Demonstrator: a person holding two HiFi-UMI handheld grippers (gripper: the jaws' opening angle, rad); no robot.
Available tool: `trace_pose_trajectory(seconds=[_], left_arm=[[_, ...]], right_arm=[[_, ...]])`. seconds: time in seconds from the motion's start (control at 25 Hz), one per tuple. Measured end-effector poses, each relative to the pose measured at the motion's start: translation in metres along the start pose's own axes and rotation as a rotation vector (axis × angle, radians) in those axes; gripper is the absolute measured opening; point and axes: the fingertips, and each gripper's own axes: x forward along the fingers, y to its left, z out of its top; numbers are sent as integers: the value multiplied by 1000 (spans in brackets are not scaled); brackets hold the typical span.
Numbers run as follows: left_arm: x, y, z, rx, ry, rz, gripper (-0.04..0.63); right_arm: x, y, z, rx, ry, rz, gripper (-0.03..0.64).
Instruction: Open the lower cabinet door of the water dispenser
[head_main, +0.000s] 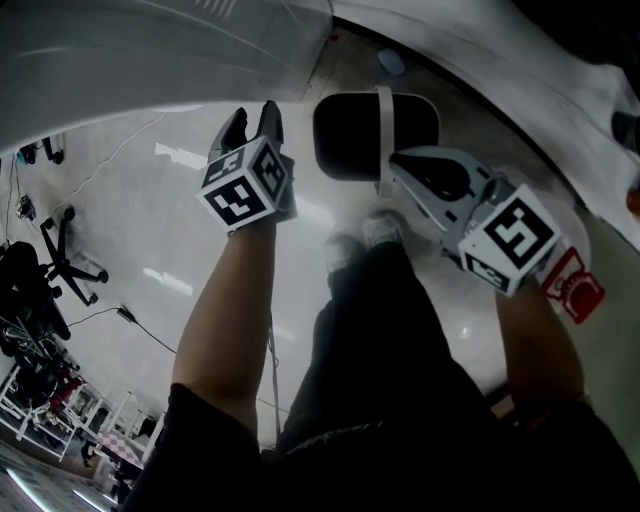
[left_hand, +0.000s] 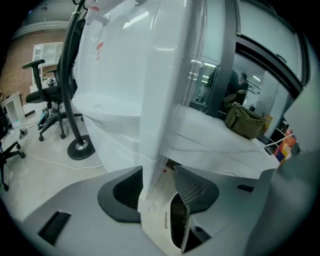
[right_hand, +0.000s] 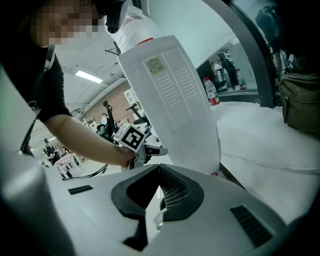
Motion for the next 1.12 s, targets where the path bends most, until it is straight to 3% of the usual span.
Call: trace_pose_trajectory(seconds=[0.16, 0.52, 0.64, 1.12], left_arm=[[6, 8, -1, -10, 1, 46, 179], [15, 10, 3, -16, -8, 72, 175], [16, 16, 3, -33, -11, 95, 148], [15, 18, 1, 46, 19, 126, 114]], right_arm=[[-1, -2, 2, -6, 0, 8, 12], [-5, -9, -3, 13, 30, 14, 12], [-4, -10, -5, 12, 28, 21, 12], [-3, -9, 6, -27, 21, 35, 12]])
